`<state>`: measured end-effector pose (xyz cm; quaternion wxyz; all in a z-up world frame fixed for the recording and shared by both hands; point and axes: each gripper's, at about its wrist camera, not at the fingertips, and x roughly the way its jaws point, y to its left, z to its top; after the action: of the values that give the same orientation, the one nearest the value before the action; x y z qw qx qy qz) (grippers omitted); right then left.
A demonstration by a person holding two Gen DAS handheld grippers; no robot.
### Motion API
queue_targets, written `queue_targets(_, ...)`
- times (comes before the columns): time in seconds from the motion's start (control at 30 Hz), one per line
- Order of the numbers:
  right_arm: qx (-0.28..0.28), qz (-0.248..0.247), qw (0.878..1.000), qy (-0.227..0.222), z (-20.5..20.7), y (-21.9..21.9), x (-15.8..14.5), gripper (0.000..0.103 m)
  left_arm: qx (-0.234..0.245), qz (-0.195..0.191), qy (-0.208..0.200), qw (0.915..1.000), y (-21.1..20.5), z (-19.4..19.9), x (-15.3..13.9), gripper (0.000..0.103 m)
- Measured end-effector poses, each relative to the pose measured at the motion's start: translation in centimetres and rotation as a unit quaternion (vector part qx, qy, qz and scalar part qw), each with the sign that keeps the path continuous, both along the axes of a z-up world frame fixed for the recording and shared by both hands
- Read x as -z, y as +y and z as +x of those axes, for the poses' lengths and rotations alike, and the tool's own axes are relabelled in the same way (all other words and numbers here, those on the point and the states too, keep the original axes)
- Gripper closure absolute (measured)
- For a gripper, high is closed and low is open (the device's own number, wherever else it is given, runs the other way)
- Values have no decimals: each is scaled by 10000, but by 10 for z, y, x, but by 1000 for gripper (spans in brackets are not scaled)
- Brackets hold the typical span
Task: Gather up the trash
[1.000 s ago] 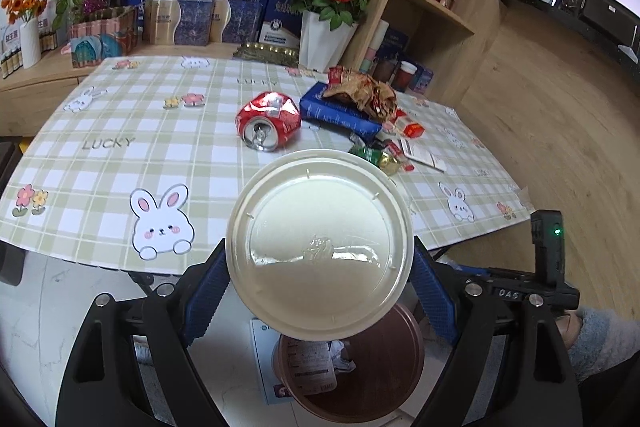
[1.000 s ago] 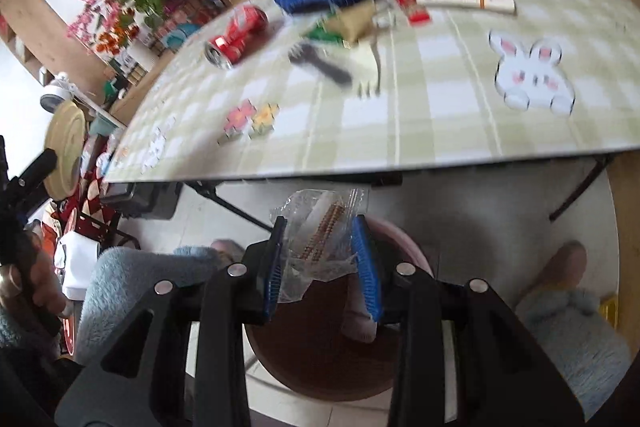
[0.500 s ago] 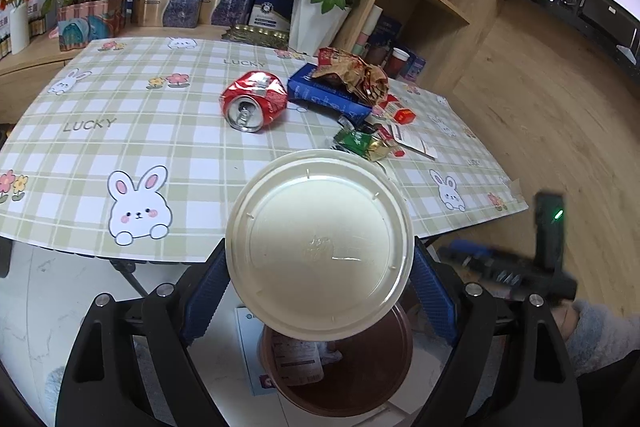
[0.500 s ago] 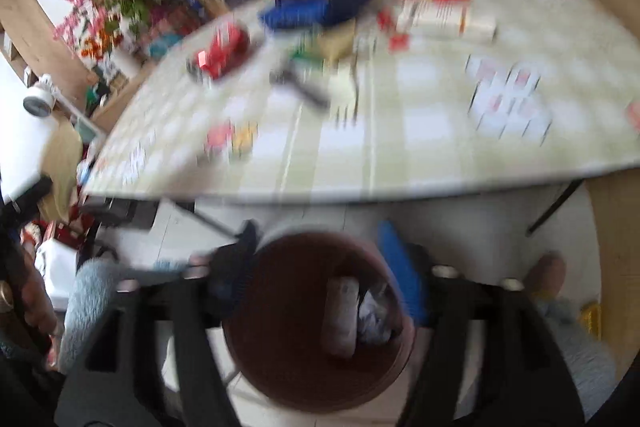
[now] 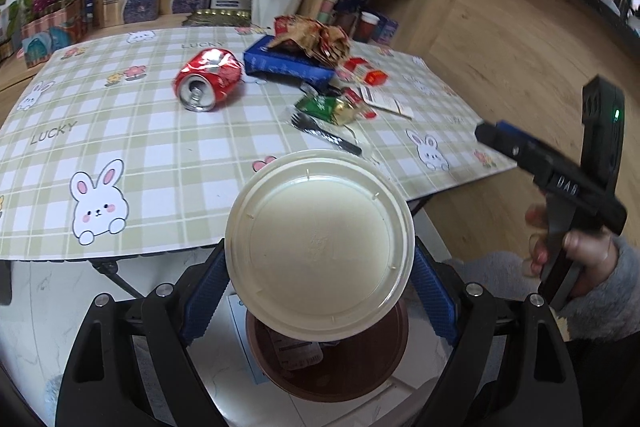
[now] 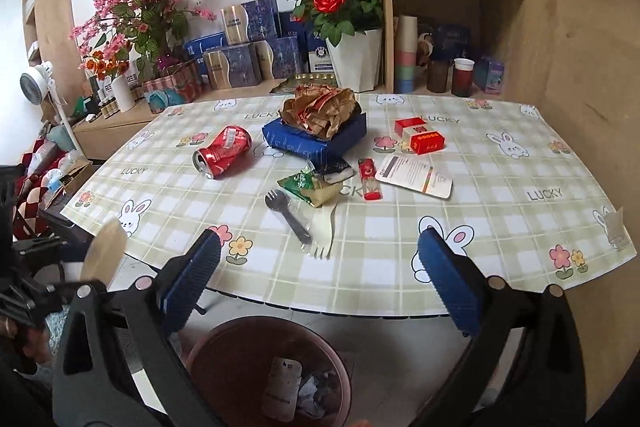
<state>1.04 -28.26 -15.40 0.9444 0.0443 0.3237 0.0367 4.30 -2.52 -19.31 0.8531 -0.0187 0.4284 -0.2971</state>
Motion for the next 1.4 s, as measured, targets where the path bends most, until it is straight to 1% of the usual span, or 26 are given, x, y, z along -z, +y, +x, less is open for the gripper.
queue_targets(0.1, 28, 42, 10000, -9, 1, -2, -3, 6, 185, 94, 106, 9997, -10, 0, 6, 20)
queue_targets(0.2, 66, 72, 10000, -6, 0, -5, -3, 6, 432, 288, 177, 9985, -25, 1, 17, 20)
queue_targets(0.33, 84, 159, 9998, 82, 0, -9, 1, 6, 742, 508, 364, 9953, -46, 1, 35, 19)
queue_targets(0.47, 128, 239, 9996, 99, -1, -12, 2, 6, 1012, 730, 372, 9915, -62, -4, 46, 19)
queue_targets(0.6, 169, 231, 9995, 117, -2, -14, 4, 6, 1156, 865, 342, 9889, -71, -8, 50, 19)
queue_targets(0.73, 184, 273, 9993, 164, -1, -15, 6, 6, 1135, 905, 309, 9889, -72, -8, 51, 17)
queue_targets(0.83, 184, 266, 9993, 205, -1, -14, 8, 6, 1033, 902, 292, 9901, -69, -6, 51, 13)
queue_targets(0.93, 187, 237, 9992, 249, 0, -14, 10, 6, 817, 815, 217, 9931, -61, -2, 47, 11)
queue_targets(1.03, 137, 237, 9992, 296, 2, -15, 12, 6, 432, 690, 52, 9967, -47, 6, 38, 11)
queue_targets(1.1, 153, 230, 9993, 233, 2, -18, 11, 6, 163, 614, -83, 9979, -36, 11, 29, 11)
queue_targets(1.27, 79, 399, 9986, 352, 7, -26, 16, 6, -501, 456, -447, 9967, -6, 28, 9, 11)
queue_targets(1.33, 79, 345, 9986, 399, 9, -26, 17, 6, -766, 353, -566, 9948, 6, 37, 1, 11)
queue_targets(1.4, 55, 362, 9987, 354, 10, -26, 17, 5, -986, 233, -660, 9927, 17, 44, -5, 11)
